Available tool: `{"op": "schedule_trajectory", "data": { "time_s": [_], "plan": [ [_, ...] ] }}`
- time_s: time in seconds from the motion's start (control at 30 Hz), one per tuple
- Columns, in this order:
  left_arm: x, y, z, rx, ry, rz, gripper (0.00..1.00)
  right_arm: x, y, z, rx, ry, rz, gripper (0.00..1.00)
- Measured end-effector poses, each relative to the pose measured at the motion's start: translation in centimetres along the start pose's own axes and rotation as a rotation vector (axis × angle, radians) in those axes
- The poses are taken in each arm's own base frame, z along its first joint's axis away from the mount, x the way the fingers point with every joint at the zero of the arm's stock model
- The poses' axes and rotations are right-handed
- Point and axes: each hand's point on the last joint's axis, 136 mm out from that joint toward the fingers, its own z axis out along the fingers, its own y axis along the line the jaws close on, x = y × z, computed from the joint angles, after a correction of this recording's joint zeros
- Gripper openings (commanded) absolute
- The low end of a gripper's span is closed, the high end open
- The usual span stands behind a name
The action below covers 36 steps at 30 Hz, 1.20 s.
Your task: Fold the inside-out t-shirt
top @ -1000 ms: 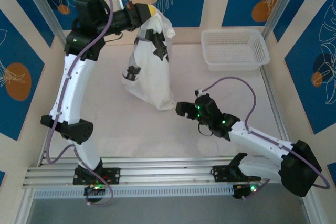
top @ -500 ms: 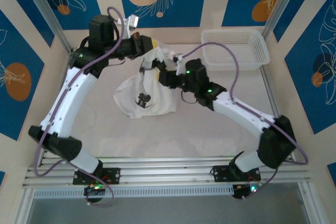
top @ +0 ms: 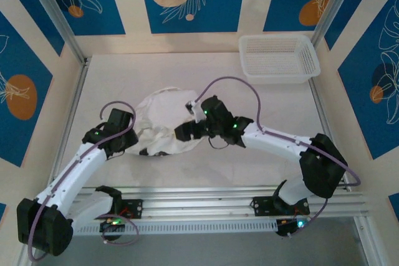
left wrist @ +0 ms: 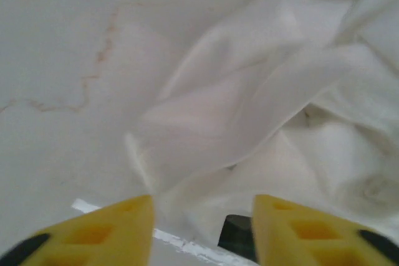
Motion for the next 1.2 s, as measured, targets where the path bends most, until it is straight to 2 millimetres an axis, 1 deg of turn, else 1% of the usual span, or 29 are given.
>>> {"op": "schedule_trajectory", "data": {
  "time_s": [0.07,0.1,0.13,0.17,0.2,0.27,0.33,0.37,0.4,0.43,0.47,0.53,0.57,0.6,0.63,0.73,0.77,0.8,0.87,0.93,1.0,1.03,1.07,1.1,1.17,1.2],
  "plan": [
    [-1.7,-0.7,-1.3,0.032,-0.063,0.008,0.57,-2.9,-1.0,-0.6,0.089,-0.048,0.000,0.69],
    [-2.6,-1.3,-2.1,0.060,-0.092,0.019,0.57,-4.0,-1.4,-0.6,0.121,-0.063,0.003,0.69],
    [-3.9,-2.4,-3.2,0.105,-0.126,0.031,0.57,-5.1,-1.9,-0.6,0.159,-0.075,0.007,0.69],
    [-4.9,-3.6,-4.2,0.151,-0.147,0.045,0.57,-5.7,-2.5,-0.3,0.191,-0.079,0.014,0.69],
    [-5.7,-5.0,-5.1,0.207,-0.156,0.061,0.57,-5.9,-3.0,0.0,0.213,-0.076,0.023,0.69],
    [-6.2,-8.3,-6.1,0.323,-0.129,0.119,0.60,-5.1,-4.4,1.0,0.260,-0.044,0.061,0.69],
    [-5.8,-11.1,-5.9,0.397,-0.075,0.178,0.64,-3.6,-6.2,1.8,0.304,0.008,0.119,0.70],
    [-5.1,-12.5,-5.4,0.419,-0.036,0.215,0.68,-2.7,-7.1,2.2,0.326,0.035,0.152,0.70],
    [-4.2,-13.4,-4.3,0.423,0.006,0.250,0.71,-2.1,-7.8,2.5,0.344,0.054,0.179,0.70],
    [-3.2,-13.9,-3.1,0.415,0.052,0.278,0.76,-1.6,-8.5,2.6,0.361,0.072,0.209,0.70],
    [-2.0,-14.2,-1.7,0.401,0.106,0.304,0.78,-1.0,-9.3,2.6,0.377,0.090,0.239,0.71],
    [-0.3,-14.4,0.1,0.381,0.179,0.329,0.79,-0.4,-10.3,2.5,0.398,0.113,0.277,0.71],
    [0.3,-14.3,0.9,0.368,0.208,0.333,0.78,-0.2,-10.7,2.4,0.407,0.122,0.291,0.71],
    [0.6,-14.2,1.5,0.357,0.226,0.335,0.70,-0.1,-11.1,2.4,0.419,0.132,0.300,0.71],
    [1.0,-14.2,2.1,0.346,0.243,0.334,0.57,0.1,-11.5,2.4,0.431,0.143,0.307,0.71],
    [1.8,-13.9,3.6,0.321,0.282,0.338,0.06,0.5,-12.6,3.2,0.472,0.177,0.319,0.71],
    [2.1,-13.8,4.0,0.312,0.291,0.338,0.00,0.7,-13.2,3.5,0.493,0.187,0.320,0.69],
    [2.2,-13.7,4.1,0.309,0.296,0.337,0.00,0.8,-13.6,3.8,0.512,0.194,0.319,0.65],
    [2.2,-13.4,4.0,0.311,0.297,0.326,0.00,1.4,-14.9,4.4,0.558,0.212,0.302,0.48],
    [1.5,-13.1,3.6,0.322,0.283,0.297,0.00,2.2,-16.2,4.8,0.602,0.230,0.296,0.33],
    [-0.3,-12.3,2.8,0.329,0.236,0.245,0.00,3.0,-17.1,4.7,0.627,0.241,0.301,0.22],
    [-1.4,-11.7,2.3,0.327,0.207,0.212,0.00,3.4,-17.4,4.6,0.630,0.243,0.301,0.15],
    [-2.9,-10.8,1.7,0.320,0.165,0.175,0.00,3.9,-17.7,4.4,0.630,0.241,0.305,0.10],
    [-4.0,-10.0,1.2,0.313,0.130,0.146,0.00,4.1,-17.8,4.1,0.625,0.237,0.309,0.08],
    [-5.9,-8.1,0.5,0.290,0.068,0.077,0.00,4.7,-17.9,3.2,0.611,0.237,0.318,0.00],
    [-6.3,-7.3,0.5,0.277,0.056,0.049,0.00,4.7,-17.9,2.9,0.604,0.232,0.322,0.00]
  ]
}}
